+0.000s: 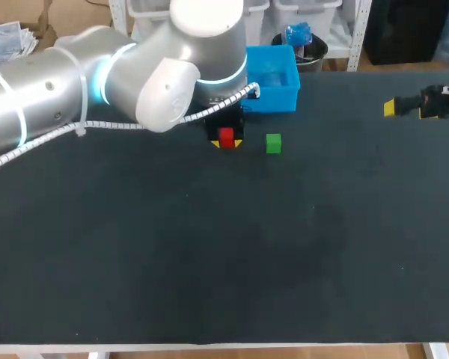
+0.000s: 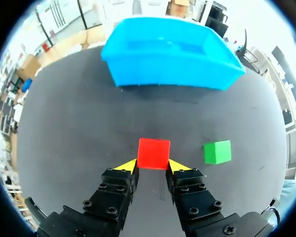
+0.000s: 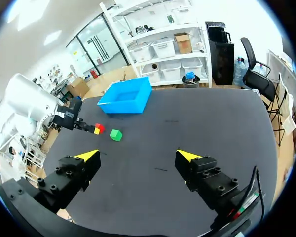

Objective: Use the left arm to pick the red cube and place it into the blue plastic box first, then use the right arm to grasp the green cube and put it into the same blue plastic box after the first action is fully finished.

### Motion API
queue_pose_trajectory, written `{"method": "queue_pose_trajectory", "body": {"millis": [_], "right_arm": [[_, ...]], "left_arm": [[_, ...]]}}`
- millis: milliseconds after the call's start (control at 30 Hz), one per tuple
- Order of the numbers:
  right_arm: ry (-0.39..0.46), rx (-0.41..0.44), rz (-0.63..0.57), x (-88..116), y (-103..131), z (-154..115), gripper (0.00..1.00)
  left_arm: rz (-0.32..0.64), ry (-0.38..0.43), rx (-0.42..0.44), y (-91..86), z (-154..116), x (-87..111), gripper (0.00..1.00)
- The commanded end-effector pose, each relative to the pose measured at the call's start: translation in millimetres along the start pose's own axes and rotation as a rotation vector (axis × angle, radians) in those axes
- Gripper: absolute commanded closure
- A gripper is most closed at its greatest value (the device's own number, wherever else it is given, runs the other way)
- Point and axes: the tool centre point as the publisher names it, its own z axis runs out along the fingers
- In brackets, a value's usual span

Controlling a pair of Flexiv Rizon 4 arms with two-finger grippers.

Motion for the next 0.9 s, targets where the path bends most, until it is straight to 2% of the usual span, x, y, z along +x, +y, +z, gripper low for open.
{"method": "queue_pose_trajectory", "body": {"millis": [33, 600, 900], "right_arm": [[0.000, -0.002, -0.001, 0, 0, 0, 0.00], [0.000, -0.002, -0.001, 0, 0, 0, 0.00], [0.000, -0.002, -0.001, 0, 0, 0, 0.00]], "left_arm": [[-0.013, -0.014, 0.005, 5.2, -15, 1.9, 1.00], [-0.024, -0.121, 0.014, 11.1, -88, -24.1, 1.00], [0.028, -0.179, 0.034, 14.9, -99, -33.8, 1.00]]}}
